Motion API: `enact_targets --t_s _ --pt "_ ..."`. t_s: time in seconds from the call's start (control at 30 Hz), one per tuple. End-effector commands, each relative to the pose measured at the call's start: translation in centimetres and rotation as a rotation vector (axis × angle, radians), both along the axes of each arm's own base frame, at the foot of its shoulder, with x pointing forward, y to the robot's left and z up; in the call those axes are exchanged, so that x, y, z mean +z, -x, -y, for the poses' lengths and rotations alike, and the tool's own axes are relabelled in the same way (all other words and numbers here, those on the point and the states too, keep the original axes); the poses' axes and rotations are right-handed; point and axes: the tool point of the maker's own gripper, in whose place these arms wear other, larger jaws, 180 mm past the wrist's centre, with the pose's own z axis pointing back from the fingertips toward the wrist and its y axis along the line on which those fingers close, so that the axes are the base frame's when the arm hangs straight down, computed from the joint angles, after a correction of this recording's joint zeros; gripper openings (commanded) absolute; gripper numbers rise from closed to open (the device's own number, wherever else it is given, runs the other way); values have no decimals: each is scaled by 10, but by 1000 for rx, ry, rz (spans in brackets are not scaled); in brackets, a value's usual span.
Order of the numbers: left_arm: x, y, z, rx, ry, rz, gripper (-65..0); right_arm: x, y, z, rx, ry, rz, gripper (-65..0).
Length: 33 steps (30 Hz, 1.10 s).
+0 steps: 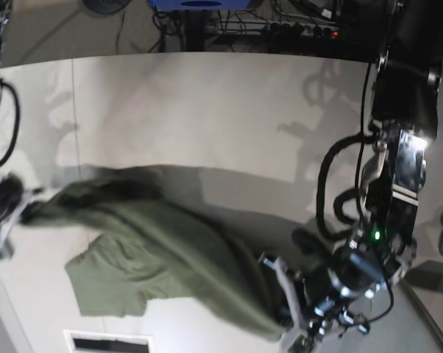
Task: Layout the t-shirt on the table in an organized manner, then fold the t-shirt properly
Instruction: 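Lift the shirt with both grippers and swing it flat across the table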
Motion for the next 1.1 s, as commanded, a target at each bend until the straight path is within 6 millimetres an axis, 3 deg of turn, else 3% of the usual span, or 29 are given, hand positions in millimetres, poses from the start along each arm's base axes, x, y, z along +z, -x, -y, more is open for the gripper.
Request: enact_targets --t_s 0.0,0.1,0.2,0.3,0.47,0.57,0.63,0.7,0.83,0.93,1.07 --pt "27 -12 -8 21 4 76 -650 36 -22 11 0 30 98 -650" --pt "54 -25 -23 79 39 156 -650 85 -41 11 32 80 223 -650" --pt "71 -28 -51 153 78 225 -650 105 -34 6 44 99 288 -650" --pt "46 -20 -60 170 58 173 -650 84 -8 5 19 79 248 -650" --pt "-13 16 -87 145 -78 42 -650 36 65 20 -47 90 85 -650" --pt "-20 32 -113 182 -120 24 -650 27 92 26 -77 107 20 -650" --pt "-20 36 -121 184 -160 20 -650 26 95 28 -78 117 -1 -650" --pt "-24 37 -116 155 -188 10 -650 32 80 27 -74 112 22 -650" --pt "-16 17 -79 57 -211 30 -650 42 24 23 -24 101 52 -650" --pt "-4 -16 -59 27 -217 45 -650 58 -35 22 4 69 125 -650" --pt "38 -74 -57 81 -171 78 -650 109 -117 27 18 25 296 -650"
